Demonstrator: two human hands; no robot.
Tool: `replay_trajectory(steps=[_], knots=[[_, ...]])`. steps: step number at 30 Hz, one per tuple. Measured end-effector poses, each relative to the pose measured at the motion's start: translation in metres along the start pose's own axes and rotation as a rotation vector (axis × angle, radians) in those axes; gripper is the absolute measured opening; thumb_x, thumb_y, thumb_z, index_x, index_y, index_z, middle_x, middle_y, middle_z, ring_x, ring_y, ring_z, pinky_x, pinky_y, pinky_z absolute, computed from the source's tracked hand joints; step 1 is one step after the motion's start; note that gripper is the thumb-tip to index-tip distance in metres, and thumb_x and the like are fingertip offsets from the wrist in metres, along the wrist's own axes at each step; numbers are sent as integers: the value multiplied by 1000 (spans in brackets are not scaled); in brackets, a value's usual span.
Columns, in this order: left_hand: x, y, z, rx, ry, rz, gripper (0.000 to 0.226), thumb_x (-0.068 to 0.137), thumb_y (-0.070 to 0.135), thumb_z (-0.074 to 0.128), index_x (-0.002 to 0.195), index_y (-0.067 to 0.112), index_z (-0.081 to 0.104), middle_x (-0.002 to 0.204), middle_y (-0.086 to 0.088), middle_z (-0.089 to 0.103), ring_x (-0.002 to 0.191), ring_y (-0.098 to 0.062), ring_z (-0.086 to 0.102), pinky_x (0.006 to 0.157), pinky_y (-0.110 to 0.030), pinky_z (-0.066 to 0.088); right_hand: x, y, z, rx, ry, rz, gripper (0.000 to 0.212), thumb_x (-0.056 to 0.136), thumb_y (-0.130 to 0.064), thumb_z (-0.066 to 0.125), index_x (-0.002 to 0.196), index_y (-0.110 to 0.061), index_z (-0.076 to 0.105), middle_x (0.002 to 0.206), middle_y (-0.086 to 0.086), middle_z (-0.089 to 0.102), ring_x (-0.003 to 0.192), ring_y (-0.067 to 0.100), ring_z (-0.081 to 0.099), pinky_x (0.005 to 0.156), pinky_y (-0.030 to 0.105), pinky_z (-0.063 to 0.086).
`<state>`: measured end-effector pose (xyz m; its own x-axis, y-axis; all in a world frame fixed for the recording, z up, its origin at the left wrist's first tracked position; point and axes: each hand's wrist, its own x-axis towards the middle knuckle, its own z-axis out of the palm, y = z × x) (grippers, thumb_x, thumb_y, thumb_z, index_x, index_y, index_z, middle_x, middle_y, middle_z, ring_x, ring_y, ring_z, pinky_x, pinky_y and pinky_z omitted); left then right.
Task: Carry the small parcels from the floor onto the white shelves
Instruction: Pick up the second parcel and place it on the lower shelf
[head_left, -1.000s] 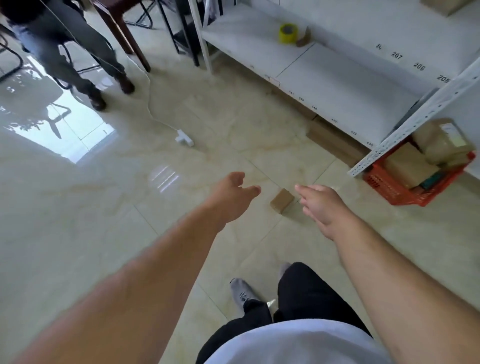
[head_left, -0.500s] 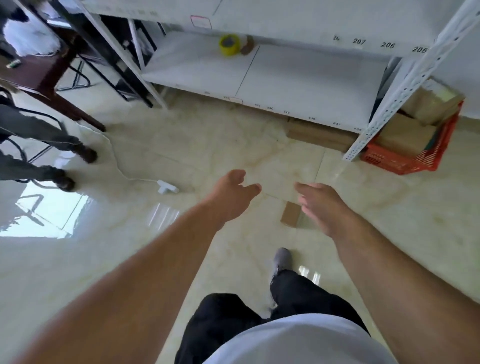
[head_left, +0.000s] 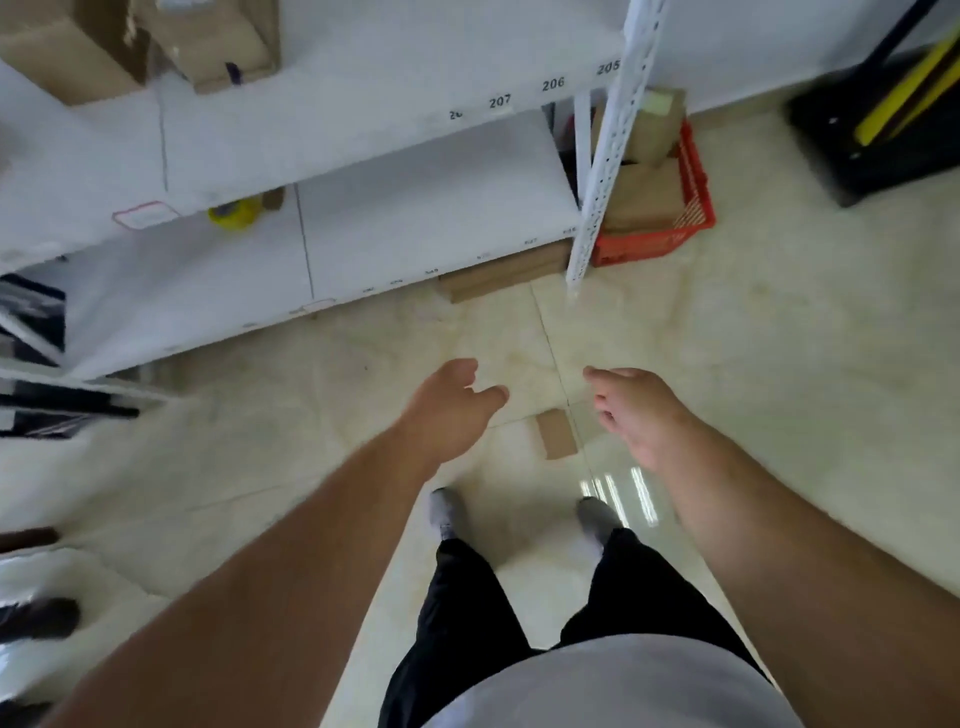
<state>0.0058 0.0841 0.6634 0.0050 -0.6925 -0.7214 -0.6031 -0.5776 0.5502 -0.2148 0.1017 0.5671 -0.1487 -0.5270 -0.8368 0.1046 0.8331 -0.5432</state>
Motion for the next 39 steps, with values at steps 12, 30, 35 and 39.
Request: replay_trajectory(steps=[12, 30, 35, 39], knots=[[100, 13, 15, 292, -352, 99, 69, 104, 32, 64, 165, 18, 35, 168, -2, 44, 151, -18, 45, 104, -24, 35, 19, 82, 21, 344, 275, 225, 50, 72, -57, 79, 110, -28, 67, 92, -3, 57, 94, 21, 56, 113, 45, 48], [312, -42, 172, 691, -516, 63, 72, 104, 36, 60, 168, 19, 32, 171, -2, 38, 153, -23, 42, 120, -36, 35, 216, 207, 31, 722, 402, 426, 34, 95, -40, 72, 76, -24, 48, 78, -3, 44, 71, 16, 44, 88, 37, 42], [400, -86, 208, 802, -590, 88, 71, 105, 33, 60, 168, 16, 30, 172, -6, 36, 155, -24, 41, 118, -32, 34, 284, 251, 53, 744, 502, 480, 51, 91, -47, 69, 125, -10, 67, 130, 4, 64, 123, 30, 60, 122, 50, 44], [460, -125, 237, 850, -624, 96, 72, 105, 36, 59, 168, 18, 29, 172, -6, 36, 155, -26, 40, 117, -32, 35, 335, 276, 69, 794, 539, 498, 40, 99, -39, 67, 119, -5, 68, 139, 28, 66, 133, 47, 62, 118, 55, 48]])
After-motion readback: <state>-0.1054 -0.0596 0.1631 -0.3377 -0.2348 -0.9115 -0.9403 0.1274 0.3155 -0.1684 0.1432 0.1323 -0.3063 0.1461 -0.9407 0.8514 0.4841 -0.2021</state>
